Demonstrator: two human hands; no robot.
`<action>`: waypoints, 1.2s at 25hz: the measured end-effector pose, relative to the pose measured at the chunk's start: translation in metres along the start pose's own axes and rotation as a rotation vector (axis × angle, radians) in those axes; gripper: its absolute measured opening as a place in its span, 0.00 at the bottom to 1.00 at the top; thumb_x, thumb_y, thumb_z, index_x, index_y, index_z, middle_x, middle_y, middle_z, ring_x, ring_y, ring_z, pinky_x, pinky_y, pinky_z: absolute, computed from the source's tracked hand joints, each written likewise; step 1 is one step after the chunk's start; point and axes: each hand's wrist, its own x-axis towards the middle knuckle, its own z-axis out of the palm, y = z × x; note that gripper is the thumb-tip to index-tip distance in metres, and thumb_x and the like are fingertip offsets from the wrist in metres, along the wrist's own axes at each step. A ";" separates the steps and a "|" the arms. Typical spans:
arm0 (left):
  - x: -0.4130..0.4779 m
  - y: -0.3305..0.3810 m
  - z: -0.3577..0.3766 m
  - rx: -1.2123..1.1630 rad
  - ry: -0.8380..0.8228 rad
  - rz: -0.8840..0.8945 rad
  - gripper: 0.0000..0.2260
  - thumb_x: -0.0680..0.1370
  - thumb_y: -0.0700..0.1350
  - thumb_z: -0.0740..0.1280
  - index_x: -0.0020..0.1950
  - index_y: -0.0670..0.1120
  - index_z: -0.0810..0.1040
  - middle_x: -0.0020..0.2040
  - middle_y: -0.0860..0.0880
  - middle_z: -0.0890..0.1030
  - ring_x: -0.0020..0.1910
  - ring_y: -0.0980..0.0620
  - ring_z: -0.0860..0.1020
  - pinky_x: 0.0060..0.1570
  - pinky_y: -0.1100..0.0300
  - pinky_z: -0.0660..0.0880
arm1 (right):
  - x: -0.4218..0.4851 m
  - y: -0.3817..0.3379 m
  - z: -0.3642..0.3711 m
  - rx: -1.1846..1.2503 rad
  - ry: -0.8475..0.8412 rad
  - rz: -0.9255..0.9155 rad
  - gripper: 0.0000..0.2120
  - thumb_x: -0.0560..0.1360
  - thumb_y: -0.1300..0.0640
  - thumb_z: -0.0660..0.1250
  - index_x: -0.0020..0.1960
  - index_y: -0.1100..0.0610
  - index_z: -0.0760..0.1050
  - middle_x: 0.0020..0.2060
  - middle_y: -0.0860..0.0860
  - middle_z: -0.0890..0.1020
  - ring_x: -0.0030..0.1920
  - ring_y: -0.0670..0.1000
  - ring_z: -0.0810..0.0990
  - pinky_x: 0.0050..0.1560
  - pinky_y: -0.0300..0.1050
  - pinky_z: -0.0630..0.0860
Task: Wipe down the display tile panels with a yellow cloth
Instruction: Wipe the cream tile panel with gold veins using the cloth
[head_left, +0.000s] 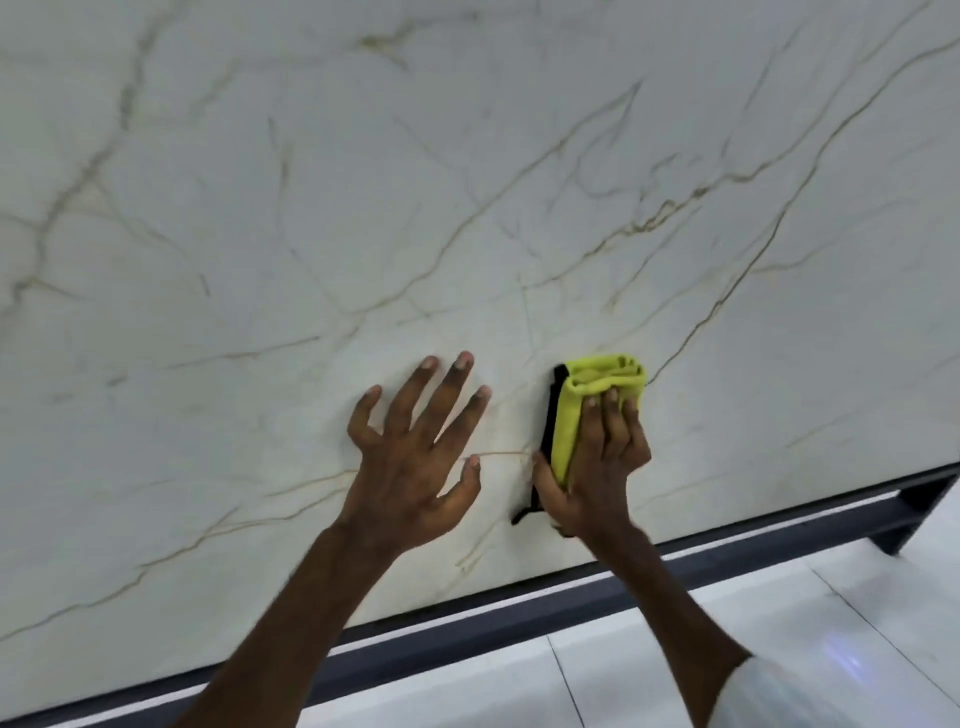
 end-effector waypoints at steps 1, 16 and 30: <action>0.020 -0.010 -0.019 -0.034 0.035 0.036 0.29 0.78 0.53 0.66 0.79 0.47 0.71 0.83 0.43 0.61 0.81 0.43 0.62 0.72 0.39 0.58 | 0.030 -0.004 -0.006 0.015 0.013 -0.009 0.45 0.72 0.45 0.68 0.83 0.54 0.52 0.79 0.60 0.59 0.77 0.68 0.61 0.72 0.66 0.62; 0.164 -0.134 -0.090 0.272 0.118 -0.044 0.32 0.84 0.53 0.56 0.85 0.40 0.55 0.85 0.39 0.53 0.84 0.37 0.51 0.80 0.34 0.44 | 0.206 -0.028 -0.040 -0.110 0.149 -0.062 0.38 0.78 0.42 0.62 0.82 0.58 0.56 0.80 0.61 0.61 0.80 0.66 0.59 0.69 0.65 0.65; 0.165 -0.128 -0.080 0.257 0.161 -0.088 0.31 0.82 0.51 0.56 0.84 0.40 0.58 0.85 0.40 0.55 0.84 0.38 0.53 0.80 0.34 0.49 | 0.307 -0.067 -0.053 -0.136 0.263 -0.061 0.37 0.77 0.43 0.62 0.81 0.58 0.61 0.80 0.59 0.65 0.80 0.62 0.62 0.66 0.63 0.66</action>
